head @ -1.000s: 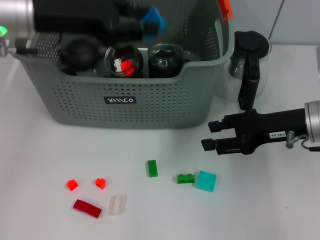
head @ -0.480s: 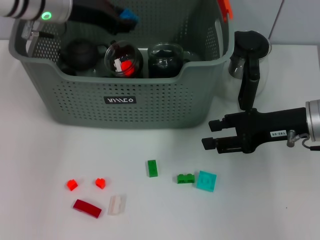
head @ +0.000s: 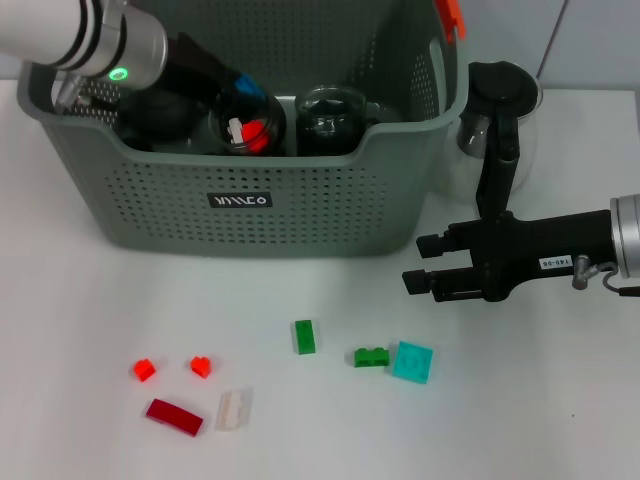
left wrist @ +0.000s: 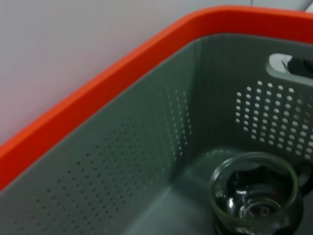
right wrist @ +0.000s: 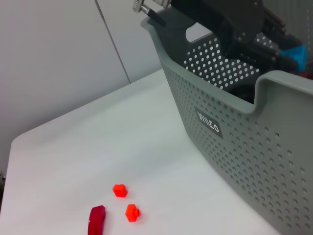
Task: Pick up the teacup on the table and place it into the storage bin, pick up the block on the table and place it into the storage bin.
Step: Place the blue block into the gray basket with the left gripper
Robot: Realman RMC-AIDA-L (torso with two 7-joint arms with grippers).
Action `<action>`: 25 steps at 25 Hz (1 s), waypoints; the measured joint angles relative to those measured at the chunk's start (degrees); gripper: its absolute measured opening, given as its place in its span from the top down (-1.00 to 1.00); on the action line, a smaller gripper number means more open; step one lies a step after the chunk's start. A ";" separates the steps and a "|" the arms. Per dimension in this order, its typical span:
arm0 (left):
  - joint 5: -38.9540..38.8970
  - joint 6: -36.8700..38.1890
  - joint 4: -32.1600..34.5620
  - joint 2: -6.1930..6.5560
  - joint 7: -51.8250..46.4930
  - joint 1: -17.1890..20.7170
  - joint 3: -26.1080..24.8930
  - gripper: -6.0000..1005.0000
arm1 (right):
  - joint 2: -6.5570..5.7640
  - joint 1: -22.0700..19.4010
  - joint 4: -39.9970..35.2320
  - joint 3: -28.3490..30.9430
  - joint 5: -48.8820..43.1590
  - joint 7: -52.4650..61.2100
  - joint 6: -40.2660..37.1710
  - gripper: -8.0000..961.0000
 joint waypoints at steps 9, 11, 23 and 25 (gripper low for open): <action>6.47 -4.83 -1.21 -2.57 -4.96 -1.13 1.41 -0.02 | 0.06 0.02 0.02 0.00 0.00 -0.21 0.14 -0.34; 7.08 -4.67 -0.61 -2.79 -6.04 -1.24 1.43 -0.03 | 0.06 0.02 0.04 0.00 0.00 -0.20 0.19 -0.34; -1.95 11.93 26.14 -4.57 -12.50 7.92 -1.29 -0.27 | 0.15 -0.18 -0.08 0.00 -0.01 -0.01 0.40 -0.34; -6.32 15.16 29.35 -4.38 -14.04 9.36 -3.20 -0.26 | 0.13 -0.12 0.03 0.00 -0.01 0.05 0.37 -0.34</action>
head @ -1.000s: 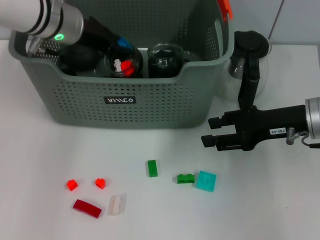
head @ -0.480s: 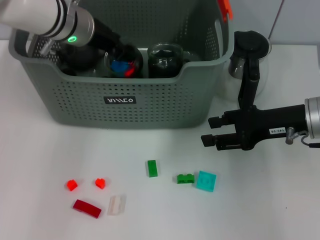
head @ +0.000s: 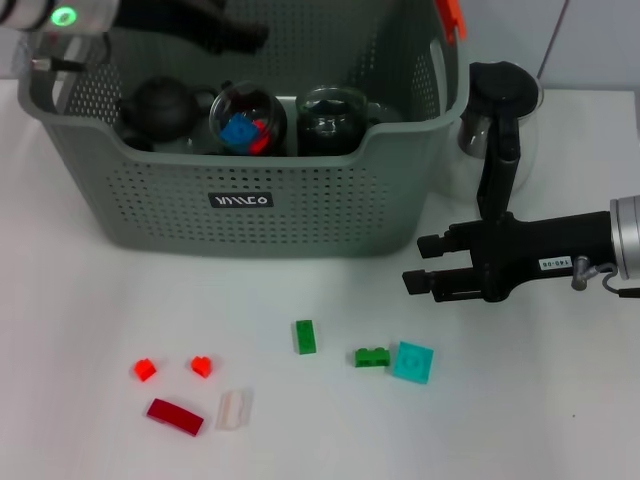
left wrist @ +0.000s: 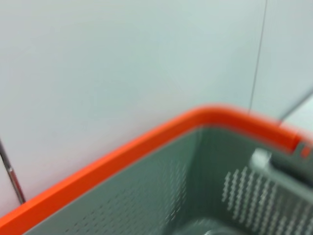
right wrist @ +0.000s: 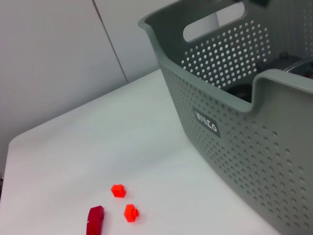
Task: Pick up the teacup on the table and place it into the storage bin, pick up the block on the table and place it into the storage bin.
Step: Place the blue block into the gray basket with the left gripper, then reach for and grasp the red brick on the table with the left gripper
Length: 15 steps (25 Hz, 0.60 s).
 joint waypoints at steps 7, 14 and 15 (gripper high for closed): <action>-17.43 8.08 1.80 -0.03 0.84 4.87 -5.44 -0.25 | 0.12 -0.04 -0.14 0.17 0.00 0.07 -0.41 -0.34; -25.82 15.82 1.46 -0.56 5.55 8.22 -10.06 -0.25 | -0.03 0.08 -0.18 1.14 0.00 0.28 -1.35 -0.34; -26.20 17.47 1.45 -0.55 6.21 8.44 -10.91 -0.25 | -0.03 0.13 -0.18 1.30 0.00 0.28 -1.42 -0.34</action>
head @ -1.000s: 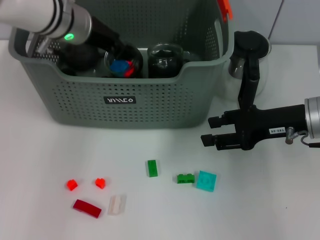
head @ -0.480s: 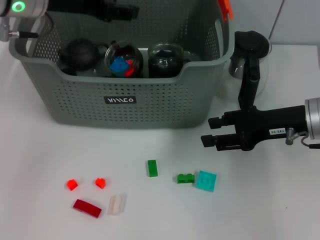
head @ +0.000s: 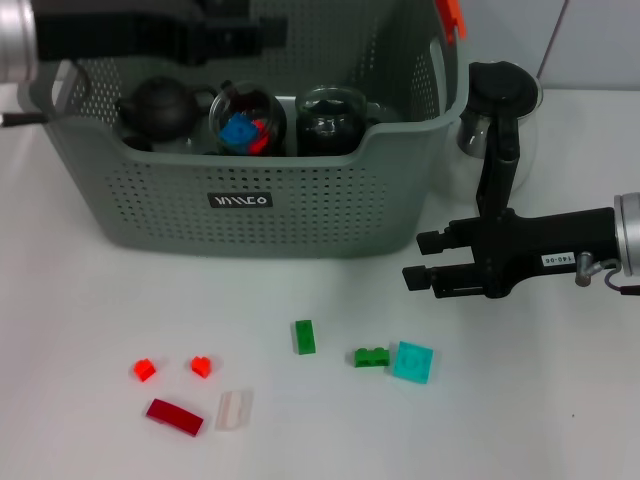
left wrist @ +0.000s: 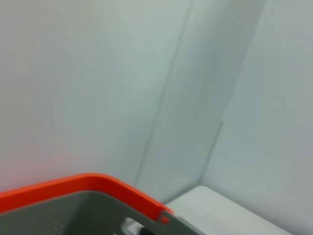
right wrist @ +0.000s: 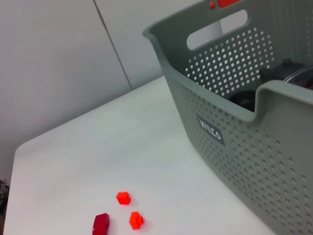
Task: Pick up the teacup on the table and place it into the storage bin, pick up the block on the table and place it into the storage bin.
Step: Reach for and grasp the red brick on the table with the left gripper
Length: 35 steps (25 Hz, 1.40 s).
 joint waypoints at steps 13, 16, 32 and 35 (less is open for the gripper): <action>7.22 18.00 0.09 -0.54 11.35 5.63 -2.97 -0.23 | 0.12 0.12 0.00 0.20 0.00 -0.56 -0.22 -0.34; 12.84 18.34 0.23 -0.74 10.99 6.10 -1.09 -0.23 | 0.13 0.11 0.00 0.20 0.00 -0.52 -0.23 -0.34; 37.30 19.35 2.52 -1.02 3.70 3.77 10.19 -0.22 | 0.20 -0.29 0.07 0.20 -0.14 -0.64 -0.31 -0.35; 39.53 19.34 2.47 -1.09 2.10 3.29 12.54 -0.22 | 0.15 -0.29 0.06 0.20 -0.24 -0.66 -0.37 -0.35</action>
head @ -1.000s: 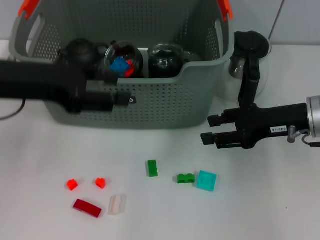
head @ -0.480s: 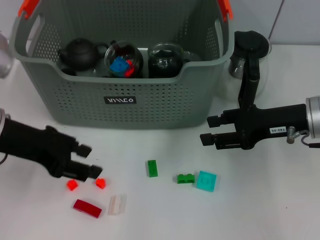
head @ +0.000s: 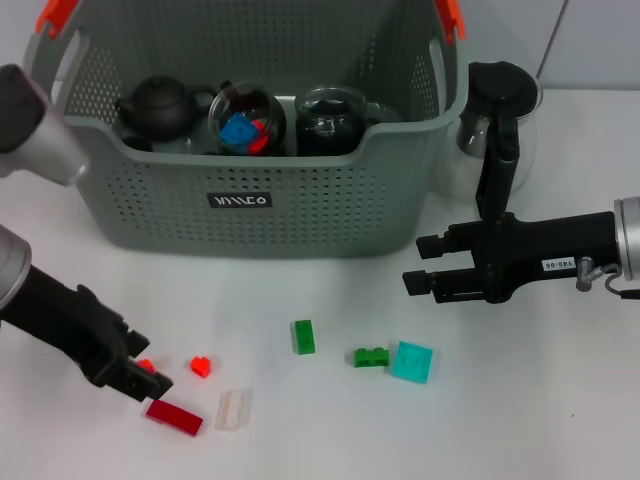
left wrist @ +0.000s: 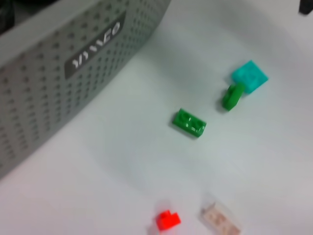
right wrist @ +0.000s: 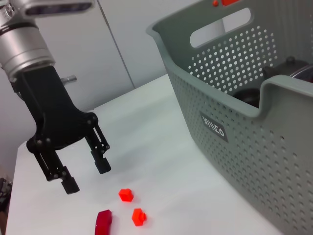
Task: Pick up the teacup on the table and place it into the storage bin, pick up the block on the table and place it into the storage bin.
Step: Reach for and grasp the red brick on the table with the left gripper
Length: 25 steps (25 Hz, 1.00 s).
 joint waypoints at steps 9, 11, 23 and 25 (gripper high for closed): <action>4.49 0.38 -2.66 -0.04 -5.38 -1.43 5.52 -0.21 | -0.13 0.08 -0.05 -0.04 -0.03 -0.11 -0.03 -0.35; 4.67 0.38 -3.18 -0.04 -5.95 -1.51 5.78 -0.21 | -0.18 0.10 -0.05 -0.05 -0.03 -0.12 -0.03 -0.35; 4.78 0.39 -6.65 -0.03 -6.84 -1.77 6.55 -0.20 | -0.29 0.23 -0.06 -0.20 0.02 -0.13 -0.04 -0.35; 4.78 0.37 -6.99 -0.04 -6.89 -1.74 6.61 -0.19 | -0.29 0.23 -0.06 -0.19 0.02 -0.13 -0.05 -0.35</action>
